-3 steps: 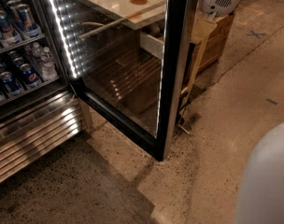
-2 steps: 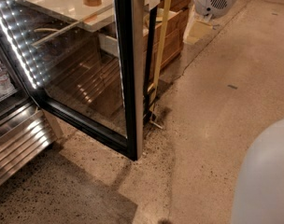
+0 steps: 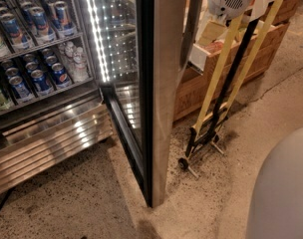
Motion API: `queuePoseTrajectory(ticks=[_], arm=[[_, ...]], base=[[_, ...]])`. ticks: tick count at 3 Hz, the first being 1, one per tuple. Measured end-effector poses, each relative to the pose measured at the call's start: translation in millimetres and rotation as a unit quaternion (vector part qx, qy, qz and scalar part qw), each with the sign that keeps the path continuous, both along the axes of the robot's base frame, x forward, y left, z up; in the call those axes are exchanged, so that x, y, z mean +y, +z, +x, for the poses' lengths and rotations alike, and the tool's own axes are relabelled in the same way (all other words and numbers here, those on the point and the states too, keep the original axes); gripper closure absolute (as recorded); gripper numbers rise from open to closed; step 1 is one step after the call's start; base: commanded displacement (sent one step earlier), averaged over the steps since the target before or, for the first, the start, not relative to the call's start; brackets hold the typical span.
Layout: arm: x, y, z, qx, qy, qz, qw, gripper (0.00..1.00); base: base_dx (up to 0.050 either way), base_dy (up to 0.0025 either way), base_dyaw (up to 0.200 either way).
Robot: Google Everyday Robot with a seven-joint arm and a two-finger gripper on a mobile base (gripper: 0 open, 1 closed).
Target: Close right fridge door
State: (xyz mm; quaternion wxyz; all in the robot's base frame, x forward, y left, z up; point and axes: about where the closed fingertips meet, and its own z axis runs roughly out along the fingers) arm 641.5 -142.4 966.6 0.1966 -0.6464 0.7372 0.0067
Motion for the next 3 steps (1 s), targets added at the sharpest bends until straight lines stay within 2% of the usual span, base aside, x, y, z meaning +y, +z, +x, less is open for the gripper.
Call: queuePoseTrajectory(ticks=[2,3], arm=[[0.0,0.0,0.0,0.000,0.000,0.000,1.0000,1.00],[0.0,0.0,0.0,0.000,0.000,0.000,1.0000,1.00]], base=[[-0.024,-0.00215,0.174],[0.000,0.00005,0.195]])
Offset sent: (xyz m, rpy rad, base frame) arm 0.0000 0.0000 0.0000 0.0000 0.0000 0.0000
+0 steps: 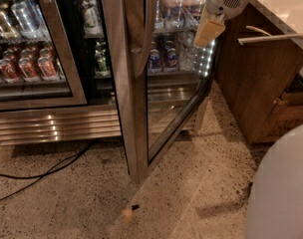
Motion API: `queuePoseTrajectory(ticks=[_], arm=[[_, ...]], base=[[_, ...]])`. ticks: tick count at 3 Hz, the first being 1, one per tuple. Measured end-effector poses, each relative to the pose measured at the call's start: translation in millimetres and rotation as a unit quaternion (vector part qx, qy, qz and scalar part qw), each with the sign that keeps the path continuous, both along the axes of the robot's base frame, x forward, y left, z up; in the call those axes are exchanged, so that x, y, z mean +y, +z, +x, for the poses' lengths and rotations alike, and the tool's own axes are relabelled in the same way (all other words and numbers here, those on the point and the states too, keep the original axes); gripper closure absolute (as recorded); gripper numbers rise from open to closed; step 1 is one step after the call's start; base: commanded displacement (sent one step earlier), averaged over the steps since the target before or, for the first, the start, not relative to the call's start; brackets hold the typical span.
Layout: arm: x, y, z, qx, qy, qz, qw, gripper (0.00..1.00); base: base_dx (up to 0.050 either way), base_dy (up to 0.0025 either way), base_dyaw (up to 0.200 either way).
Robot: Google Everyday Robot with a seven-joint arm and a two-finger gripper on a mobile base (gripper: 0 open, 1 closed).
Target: Close right fridge door
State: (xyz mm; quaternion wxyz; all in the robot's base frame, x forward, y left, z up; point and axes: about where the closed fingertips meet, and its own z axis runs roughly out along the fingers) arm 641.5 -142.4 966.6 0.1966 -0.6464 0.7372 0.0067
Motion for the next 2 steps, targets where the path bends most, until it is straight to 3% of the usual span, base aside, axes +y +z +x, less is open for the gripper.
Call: queuePoseTrajectory(ticks=[1,2], arm=[[0.0,0.0,0.0,0.000,0.000,0.000,1.0000,1.00],[0.0,0.0,0.0,0.000,0.000,0.000,1.0000,1.00]], base=[[0.028,0.00230,0.160],[0.040,0.00232,0.119]])
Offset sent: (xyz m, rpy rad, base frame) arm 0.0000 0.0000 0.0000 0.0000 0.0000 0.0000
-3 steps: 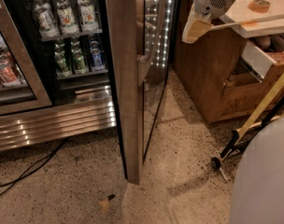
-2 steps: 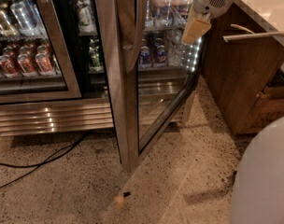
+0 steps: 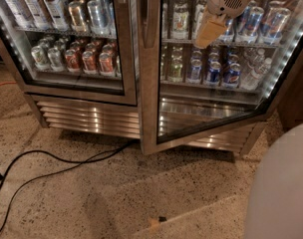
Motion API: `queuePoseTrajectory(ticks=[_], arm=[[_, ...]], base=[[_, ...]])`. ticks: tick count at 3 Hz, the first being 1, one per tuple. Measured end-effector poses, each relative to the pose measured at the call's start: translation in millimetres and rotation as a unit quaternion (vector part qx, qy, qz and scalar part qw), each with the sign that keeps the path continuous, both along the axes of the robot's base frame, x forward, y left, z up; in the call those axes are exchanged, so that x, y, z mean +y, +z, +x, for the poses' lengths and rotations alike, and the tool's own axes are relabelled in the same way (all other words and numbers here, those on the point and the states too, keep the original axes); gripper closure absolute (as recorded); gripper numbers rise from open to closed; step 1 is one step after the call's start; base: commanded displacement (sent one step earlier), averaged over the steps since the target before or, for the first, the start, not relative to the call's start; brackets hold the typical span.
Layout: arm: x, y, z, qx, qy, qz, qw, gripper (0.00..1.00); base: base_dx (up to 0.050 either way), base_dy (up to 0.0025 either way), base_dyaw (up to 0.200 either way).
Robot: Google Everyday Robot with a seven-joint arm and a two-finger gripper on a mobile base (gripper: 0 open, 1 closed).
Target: Close right fridge door
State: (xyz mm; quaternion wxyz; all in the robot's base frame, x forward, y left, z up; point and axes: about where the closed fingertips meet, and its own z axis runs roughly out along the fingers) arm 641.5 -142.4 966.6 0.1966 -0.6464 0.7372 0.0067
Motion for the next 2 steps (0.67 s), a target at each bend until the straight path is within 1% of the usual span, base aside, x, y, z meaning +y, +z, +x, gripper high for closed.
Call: queuePoseTrajectory(ticks=[2], arm=[[0.0,0.0,0.0,0.000,0.000,0.000,1.0000,1.00]], base=[[0.049,0.00004,-0.001]])
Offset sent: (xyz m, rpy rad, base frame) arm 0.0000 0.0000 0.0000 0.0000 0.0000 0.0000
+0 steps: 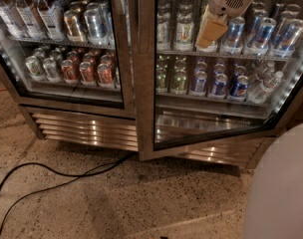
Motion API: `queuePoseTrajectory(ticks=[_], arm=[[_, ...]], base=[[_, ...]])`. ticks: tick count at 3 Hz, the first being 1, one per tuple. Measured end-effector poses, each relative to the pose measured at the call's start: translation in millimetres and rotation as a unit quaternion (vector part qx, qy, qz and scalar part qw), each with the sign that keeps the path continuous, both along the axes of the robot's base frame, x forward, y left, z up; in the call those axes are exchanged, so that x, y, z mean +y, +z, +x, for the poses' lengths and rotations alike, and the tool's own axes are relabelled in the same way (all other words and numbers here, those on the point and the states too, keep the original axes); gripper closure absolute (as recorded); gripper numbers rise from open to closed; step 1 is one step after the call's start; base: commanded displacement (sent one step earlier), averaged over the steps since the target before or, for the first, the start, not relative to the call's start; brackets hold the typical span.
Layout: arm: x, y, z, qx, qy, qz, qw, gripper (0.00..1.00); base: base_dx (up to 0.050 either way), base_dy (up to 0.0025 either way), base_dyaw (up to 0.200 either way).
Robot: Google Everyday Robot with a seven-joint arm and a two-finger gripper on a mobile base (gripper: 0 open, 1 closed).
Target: Close right fridge door
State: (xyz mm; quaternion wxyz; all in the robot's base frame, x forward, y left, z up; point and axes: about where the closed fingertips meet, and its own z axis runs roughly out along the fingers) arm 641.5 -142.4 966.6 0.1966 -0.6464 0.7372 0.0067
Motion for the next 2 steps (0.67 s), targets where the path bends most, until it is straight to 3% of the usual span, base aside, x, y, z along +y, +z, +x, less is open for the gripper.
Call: queuePoseTrajectory(ticks=[2], arm=[[0.0,0.0,0.0,0.000,0.000,0.000,1.0000,1.00]], base=[[0.049,0.00002,-0.001]])
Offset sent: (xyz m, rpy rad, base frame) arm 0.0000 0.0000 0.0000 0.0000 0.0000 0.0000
